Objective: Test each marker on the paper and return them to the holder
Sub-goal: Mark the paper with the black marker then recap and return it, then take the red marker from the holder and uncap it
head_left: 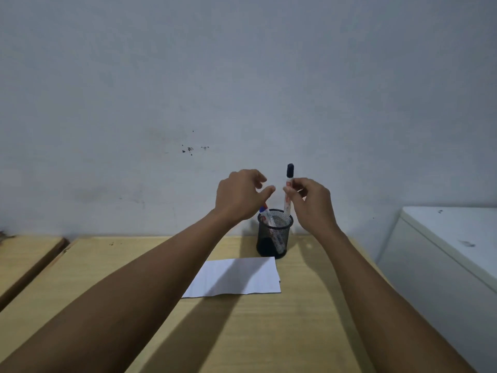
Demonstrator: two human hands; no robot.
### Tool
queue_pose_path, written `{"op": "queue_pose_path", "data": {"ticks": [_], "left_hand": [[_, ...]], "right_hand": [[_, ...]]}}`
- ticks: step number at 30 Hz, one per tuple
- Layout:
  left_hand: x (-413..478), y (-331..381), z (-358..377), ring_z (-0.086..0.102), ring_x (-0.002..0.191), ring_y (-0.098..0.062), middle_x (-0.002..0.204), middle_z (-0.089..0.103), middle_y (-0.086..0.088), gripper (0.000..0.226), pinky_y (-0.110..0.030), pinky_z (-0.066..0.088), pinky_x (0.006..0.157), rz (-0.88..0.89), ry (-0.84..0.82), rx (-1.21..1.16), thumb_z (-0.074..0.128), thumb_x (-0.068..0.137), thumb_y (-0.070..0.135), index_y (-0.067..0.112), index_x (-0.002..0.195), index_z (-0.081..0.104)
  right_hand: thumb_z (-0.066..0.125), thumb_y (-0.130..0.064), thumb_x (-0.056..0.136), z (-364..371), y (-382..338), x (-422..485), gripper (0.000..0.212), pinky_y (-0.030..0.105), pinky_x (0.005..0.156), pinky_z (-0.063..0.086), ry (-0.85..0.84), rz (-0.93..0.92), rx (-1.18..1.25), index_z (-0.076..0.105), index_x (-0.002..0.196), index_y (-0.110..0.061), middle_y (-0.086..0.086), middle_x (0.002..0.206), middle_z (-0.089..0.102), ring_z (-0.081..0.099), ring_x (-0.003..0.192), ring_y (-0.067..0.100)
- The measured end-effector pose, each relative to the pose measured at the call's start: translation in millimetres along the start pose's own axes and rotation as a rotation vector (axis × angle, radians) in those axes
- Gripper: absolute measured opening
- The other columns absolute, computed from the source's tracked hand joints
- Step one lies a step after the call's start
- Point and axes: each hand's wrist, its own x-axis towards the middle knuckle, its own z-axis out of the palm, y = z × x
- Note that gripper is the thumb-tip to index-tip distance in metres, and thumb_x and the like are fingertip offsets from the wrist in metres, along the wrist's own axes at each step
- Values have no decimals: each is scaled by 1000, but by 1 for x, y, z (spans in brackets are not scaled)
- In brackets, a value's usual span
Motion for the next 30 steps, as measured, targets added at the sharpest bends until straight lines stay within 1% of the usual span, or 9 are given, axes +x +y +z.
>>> {"op": "queue_pose_path", "data": {"ticks": [3,5,9,11,17,21,25,28,30], "left_hand": [[11,-15,27,66,105,-23,110,72,3,47,-45,49,92,-142,-115,111,61,84,56,24,118,65],[15,-22,41,65,104,-28,108,71,-1,48,-44,47,92,-206,-162,142,61,83,56,20,115,65],[22,-25,63,68,80,-27,79,70,-3,43,-35,50,70,-265,-175,65,64,81,55,13,84,71],[24,-26,70,68,76,-23,78,72,-2,38,-30,49,63,-270,-159,14,66,82,53,15,84,74],[25,-23,82,70,87,-18,98,77,-1,24,-40,60,78,-257,-66,-186,74,81,35,19,98,77],[29,-17,82,71,87,-12,91,77,7,18,-44,57,83,-266,-22,-294,76,78,37,26,92,77],[34,-7,67,69,87,-9,86,75,13,17,-49,51,91,-261,60,-336,75,77,43,30,87,76],[36,-2,47,68,85,-5,77,70,19,11,-50,49,92,-244,126,-389,75,76,45,35,81,73],[37,-2,27,71,84,-7,79,74,14,10,-46,53,90,-272,172,-579,78,74,40,34,79,73]], "right_hand": [[63,-19,98,10,21,1,22,12,68,49,4,79,10,71,116,-9,6,96,74,66,78,12],[62,-18,98,17,34,0,29,33,78,56,-22,108,-6,64,127,-12,-4,90,70,68,83,19],[61,-21,99,28,54,0,42,47,77,57,-110,125,-50,51,139,-23,-8,84,67,68,80,20],[62,-23,98,31,59,-1,50,44,75,56,-143,96,-71,44,145,-27,-6,83,68,67,82,22],[60,-22,98,34,66,-1,54,40,68,54,-205,1,-111,40,145,-40,0,79,65,64,75,19],[57,-18,99,37,72,0,42,37,72,55,-220,34,-100,51,136,-36,-8,95,62,61,83,14],[45,-22,104,34,68,2,42,34,84,51,-224,52,-147,48,145,-29,-1,119,62,61,104,18],[45,-31,105,24,52,1,41,36,86,52,-117,51,-92,49,146,-25,1,115,60,59,103,18],[49,-39,103,18,36,1,41,34,86,52,-101,80,-1,55,140,-22,2,113,61,60,101,17]]}}
